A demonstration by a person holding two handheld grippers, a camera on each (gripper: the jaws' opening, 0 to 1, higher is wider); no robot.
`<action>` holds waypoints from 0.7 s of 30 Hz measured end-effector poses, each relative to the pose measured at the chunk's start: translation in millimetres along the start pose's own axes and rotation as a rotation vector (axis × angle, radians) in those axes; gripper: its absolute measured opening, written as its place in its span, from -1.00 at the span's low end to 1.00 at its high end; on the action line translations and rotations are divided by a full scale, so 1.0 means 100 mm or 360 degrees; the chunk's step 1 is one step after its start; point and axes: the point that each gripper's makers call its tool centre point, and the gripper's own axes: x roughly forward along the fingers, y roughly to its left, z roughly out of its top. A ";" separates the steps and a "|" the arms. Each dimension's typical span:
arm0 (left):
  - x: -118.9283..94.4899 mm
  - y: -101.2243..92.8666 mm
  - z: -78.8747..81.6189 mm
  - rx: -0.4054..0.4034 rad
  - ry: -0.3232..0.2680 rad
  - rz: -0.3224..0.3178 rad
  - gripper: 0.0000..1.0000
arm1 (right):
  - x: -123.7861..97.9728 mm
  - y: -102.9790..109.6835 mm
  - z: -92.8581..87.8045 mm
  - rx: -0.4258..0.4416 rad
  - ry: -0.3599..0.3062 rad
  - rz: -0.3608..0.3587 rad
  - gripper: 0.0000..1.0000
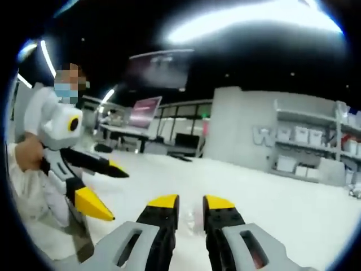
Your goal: Open the resealable bag by pulling the two sides of the seal apart until the entire bag opening is separated and visibly accessible.
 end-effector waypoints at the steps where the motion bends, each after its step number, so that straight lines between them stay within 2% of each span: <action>1: 0.00 -0.01 0.00 -0.0001 -0.0001 -0.0007 0.56 | 0.00 0.03 0.00 -0.0032 0.0020 0.0016 -0.72; 3: 0.01 -0.02 0.01 -0.0008 -0.0008 -0.0015 0.56 | 0.00 0.12 -0.04 -0.0132 0.0109 0.0066 -0.72; 8: 0.02 -0.03 0.03 -0.0018 -0.0028 -0.0024 0.56 | 0.02 0.24 -0.02 -0.0441 0.0240 0.0070 -0.74; 10: 0.01 -0.04 0.04 -0.0024 -0.0043 -0.0034 0.56 | 0.02 0.27 -0.05 -0.0509 0.0300 0.0085 -0.74; 13: 0.00 -0.06 0.05 -0.0032 -0.0058 -0.0052 0.56 | 0.03 0.29 -0.12 -0.0592 0.0384 0.0101 -0.75; 21: 0.00 -0.08 0.07 -0.0052 -0.0092 -0.0095 0.56 | 0.09 0.32 -0.20 -0.0678 0.0477 0.0123 -0.76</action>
